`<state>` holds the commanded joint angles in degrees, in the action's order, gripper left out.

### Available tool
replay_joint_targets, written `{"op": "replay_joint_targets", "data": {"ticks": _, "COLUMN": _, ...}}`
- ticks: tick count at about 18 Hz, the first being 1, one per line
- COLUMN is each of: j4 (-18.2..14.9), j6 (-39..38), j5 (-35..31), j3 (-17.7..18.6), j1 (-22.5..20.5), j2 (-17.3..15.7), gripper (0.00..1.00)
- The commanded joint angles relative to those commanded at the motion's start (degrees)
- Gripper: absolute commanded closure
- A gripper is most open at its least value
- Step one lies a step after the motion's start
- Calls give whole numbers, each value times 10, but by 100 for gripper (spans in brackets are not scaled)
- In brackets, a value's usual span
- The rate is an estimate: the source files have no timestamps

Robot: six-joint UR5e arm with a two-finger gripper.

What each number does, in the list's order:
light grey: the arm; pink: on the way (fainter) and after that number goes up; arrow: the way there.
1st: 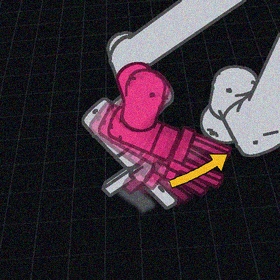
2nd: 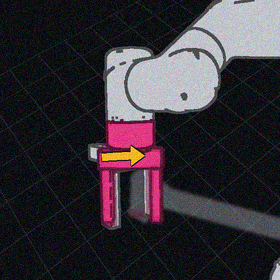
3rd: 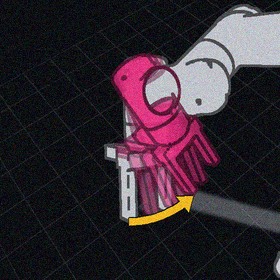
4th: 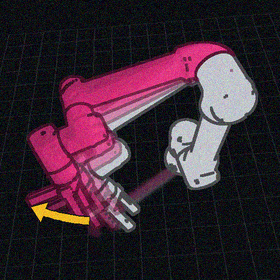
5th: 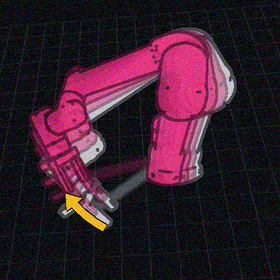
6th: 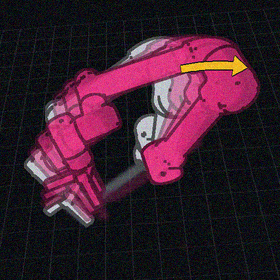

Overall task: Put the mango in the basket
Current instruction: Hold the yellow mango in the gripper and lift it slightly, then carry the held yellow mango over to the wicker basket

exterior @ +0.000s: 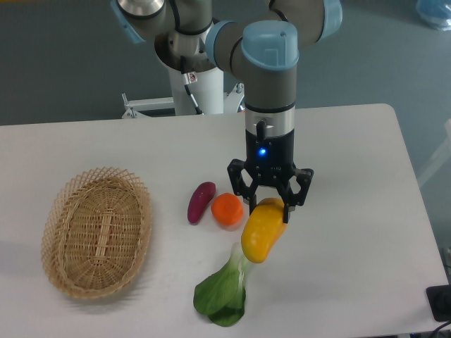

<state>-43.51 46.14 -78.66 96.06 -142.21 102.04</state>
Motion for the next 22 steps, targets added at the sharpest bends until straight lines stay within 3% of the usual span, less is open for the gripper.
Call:
{"op": "replay_joint_targets", "data": {"ticks": 10, "j4": 0, "j6": -12, "j5": -4, "j3": 3, "j1": 10, "j2": -1, "gripper": 44}}
{"op": "replay_joint_targets", "data": {"ticks": 19, "j4": 0, "j6": -113, "j5": -106, "j3": 19, "j1": 119, "j2": 18, "gripper": 44}}
{"op": "replay_joint_targets", "data": {"ticks": 22, "j4": 2, "j6": -131, "j5": -138, "j3": 42, "j1": 179, "j2": 22, "gripper": 44}}
